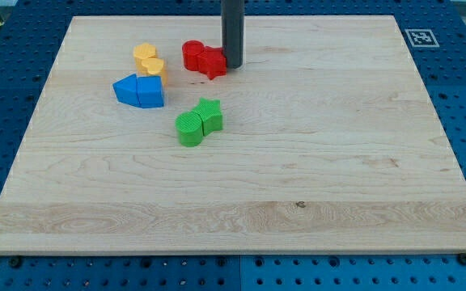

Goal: Nudge the red circle a bit down

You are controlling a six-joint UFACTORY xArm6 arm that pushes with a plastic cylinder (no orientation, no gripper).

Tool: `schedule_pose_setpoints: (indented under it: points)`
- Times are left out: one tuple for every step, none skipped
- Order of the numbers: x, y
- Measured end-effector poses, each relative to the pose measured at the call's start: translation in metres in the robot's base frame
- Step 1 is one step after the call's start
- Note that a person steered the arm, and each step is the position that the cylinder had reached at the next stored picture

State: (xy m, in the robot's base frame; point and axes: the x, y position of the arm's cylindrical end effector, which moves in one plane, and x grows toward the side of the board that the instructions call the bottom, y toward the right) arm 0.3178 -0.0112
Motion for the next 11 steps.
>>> schedule_pose_setpoints:
  points:
    - [0.000, -0.014]
    - [0.000, -0.031]
    - [0.000, -0.045]
    - [0.000, -0.036]
    - [-0.017, 0.004]
    - [-0.051, -0.005]
    - [-0.056, -0.042]
    - [-0.056, -0.076]
    - [-0.056, -0.105]
    - [-0.053, -0.123]
    - [-0.044, -0.125]
